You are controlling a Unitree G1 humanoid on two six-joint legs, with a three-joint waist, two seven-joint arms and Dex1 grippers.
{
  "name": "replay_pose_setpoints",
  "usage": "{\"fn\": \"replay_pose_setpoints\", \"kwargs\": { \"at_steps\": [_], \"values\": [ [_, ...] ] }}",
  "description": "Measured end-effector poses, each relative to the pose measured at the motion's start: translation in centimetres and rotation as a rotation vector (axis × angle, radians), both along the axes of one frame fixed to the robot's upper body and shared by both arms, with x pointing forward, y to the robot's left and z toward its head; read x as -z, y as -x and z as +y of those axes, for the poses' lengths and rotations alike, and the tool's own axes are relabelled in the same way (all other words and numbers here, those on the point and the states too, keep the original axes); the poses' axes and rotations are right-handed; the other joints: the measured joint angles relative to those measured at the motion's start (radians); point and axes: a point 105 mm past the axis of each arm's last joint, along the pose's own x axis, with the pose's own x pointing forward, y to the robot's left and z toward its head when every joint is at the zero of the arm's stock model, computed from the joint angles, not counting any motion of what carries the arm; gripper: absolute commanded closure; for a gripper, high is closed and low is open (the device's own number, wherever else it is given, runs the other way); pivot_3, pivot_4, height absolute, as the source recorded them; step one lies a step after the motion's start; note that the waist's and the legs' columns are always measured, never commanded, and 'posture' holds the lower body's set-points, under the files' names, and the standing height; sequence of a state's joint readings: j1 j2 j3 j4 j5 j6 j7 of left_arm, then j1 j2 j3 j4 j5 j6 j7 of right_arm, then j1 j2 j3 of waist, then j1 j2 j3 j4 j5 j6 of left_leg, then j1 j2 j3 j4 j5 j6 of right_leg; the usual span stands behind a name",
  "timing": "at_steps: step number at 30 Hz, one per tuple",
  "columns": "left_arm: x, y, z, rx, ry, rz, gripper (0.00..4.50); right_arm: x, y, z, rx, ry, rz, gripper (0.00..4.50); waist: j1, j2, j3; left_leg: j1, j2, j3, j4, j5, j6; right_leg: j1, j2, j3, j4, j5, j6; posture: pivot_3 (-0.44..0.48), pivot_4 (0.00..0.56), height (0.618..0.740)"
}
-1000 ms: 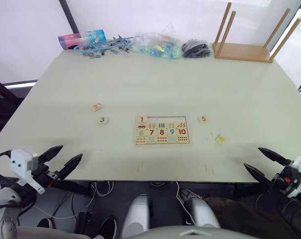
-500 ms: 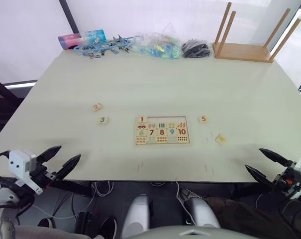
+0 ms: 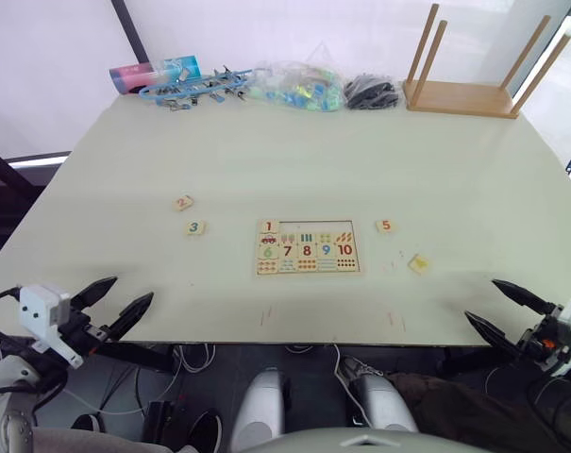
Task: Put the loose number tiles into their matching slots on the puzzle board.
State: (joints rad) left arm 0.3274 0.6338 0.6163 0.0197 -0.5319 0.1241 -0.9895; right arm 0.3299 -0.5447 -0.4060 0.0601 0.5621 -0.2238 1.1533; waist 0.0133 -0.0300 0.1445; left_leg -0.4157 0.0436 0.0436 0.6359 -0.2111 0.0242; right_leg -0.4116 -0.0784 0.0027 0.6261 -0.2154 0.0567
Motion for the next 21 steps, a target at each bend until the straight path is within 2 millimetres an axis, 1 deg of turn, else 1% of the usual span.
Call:
{"fn": "replay_pose_setpoints", "kwargs": {
  "at_steps": [5, 9, 15, 21],
  "values": [
    [-0.1, -0.5, 0.3, 0.01, 0.0, -0.001, 0.09, 0.0, 0.0, 0.1, 0.0, -0.005, -0.002, 0.0, 0.0, 0.0, 0.0, 0.0, 0.0, 0.0, 0.0, 0.0, 0.0, 0.0, 0.0, 0.0, 0.0, 0.0, 0.0, 0.0, 0.15, 0.74],
    [-0.3, -1.3, 0.9, 0.029, -0.023, 0.005, 0.09, -0.3, 0.4, 0.6, -0.039, -0.03, -0.013, 0.0, 0.002, 0.001, 0.0, 0.0, 0.0, 0.0, 0.0, 0.0, 0.0, 0.0, 0.0, -0.001, 0.0, 0.0, 0.0, 0.0, 0.15, 0.74],
    [-2.1, -4.0, 2.2, 0.035, -0.035, -0.047, 0.09, -1.7, 0.8, 2.3, -0.146, -0.074, -0.054, 0.0, 0.0, 0.0, 0.0, 0.0, 0.0, 0.0, 0.0, 0.0, 0.0, 0.0, 0.0, -0.001, 0.0, 0.0, 0.0, 0.0, 0.15, 0.74],
    [-2.6, -7.2, 2.6, 0.039, -0.064, -0.043, 0.09, -2.3, 1.0, 3.4, -0.214, -0.099, -0.073, 0.0, 0.002, 0.0, 0.0, -0.001, -0.001, 0.0, 0.0, 0.0, 0.0, 0.0, 0.004, -0.001, 0.0, 0.002, -0.003, 0.0, 0.15, 0.74]
  ]
}}
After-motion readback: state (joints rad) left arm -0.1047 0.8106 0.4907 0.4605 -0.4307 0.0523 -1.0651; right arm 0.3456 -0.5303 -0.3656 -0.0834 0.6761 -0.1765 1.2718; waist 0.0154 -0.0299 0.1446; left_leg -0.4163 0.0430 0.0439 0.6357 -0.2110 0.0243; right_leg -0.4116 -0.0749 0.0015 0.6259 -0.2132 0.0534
